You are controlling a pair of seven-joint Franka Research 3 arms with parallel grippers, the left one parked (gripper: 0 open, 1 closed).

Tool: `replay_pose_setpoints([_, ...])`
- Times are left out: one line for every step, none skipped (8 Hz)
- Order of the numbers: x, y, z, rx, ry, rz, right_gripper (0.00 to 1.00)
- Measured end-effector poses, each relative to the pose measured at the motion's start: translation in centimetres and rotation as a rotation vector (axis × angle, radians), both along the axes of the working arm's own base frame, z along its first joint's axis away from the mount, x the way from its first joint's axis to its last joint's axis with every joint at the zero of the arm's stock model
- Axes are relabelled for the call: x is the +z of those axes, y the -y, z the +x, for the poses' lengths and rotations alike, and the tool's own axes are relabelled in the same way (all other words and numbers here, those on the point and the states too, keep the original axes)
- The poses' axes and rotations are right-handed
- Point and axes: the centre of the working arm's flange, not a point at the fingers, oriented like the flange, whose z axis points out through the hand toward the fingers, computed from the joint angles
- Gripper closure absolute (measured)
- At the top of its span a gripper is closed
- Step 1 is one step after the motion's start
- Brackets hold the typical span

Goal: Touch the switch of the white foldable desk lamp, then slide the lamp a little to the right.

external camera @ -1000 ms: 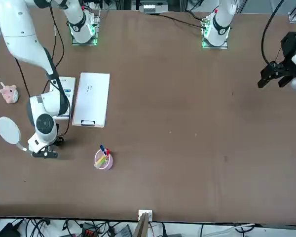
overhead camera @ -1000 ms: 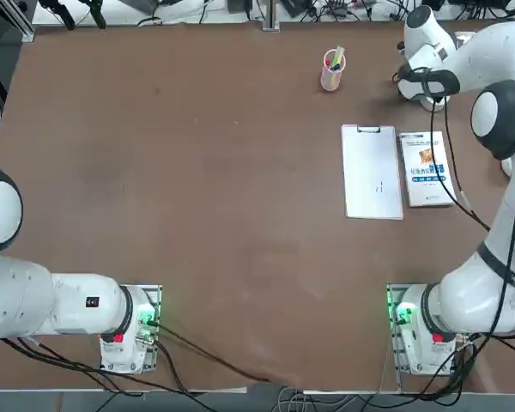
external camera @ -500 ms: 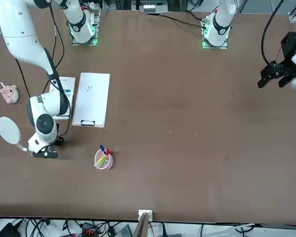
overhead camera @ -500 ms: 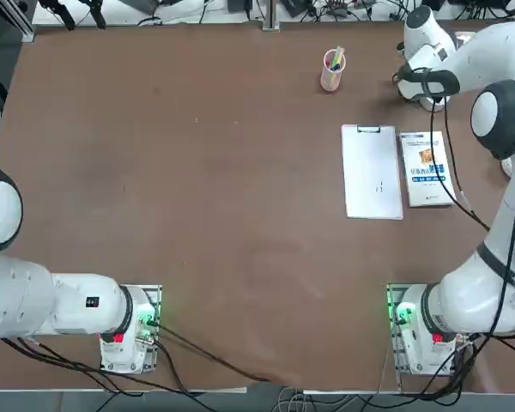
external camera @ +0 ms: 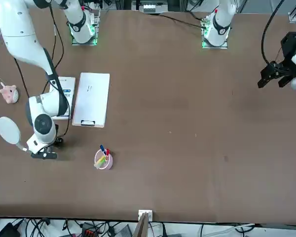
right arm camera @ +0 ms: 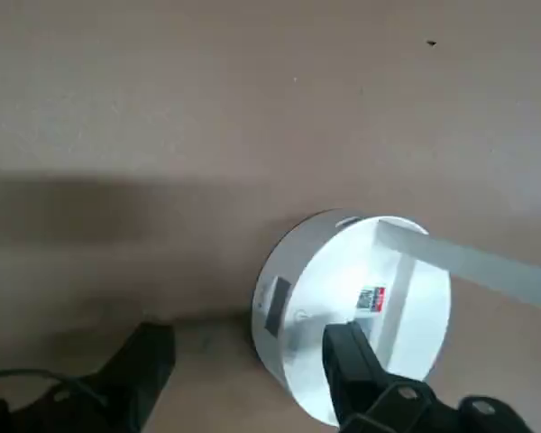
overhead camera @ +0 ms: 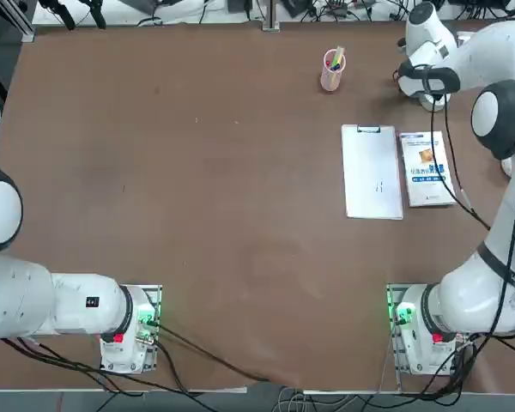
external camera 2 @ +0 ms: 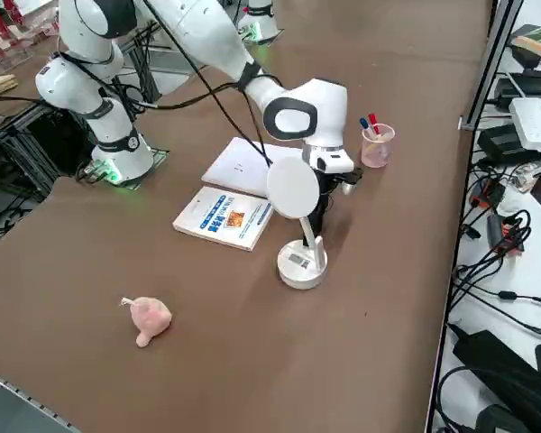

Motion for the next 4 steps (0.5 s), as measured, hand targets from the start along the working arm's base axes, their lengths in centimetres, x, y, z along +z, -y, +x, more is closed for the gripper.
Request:
replay_pose_setpoints([0.77,0.2,0.22,0.0,-0.002,0.002,0.0])
replay_pose_setpoints([1.15,0.28,0.27,-0.003,-0.003,-0.001,0.0])
replay_pose_setpoints([1.15,0.31,0.26,-0.004,-0.004,-0.001,0.0])
replay_pose_setpoints([1.07,0.36,0.23,-0.006,-0.006,0.0,0.0])
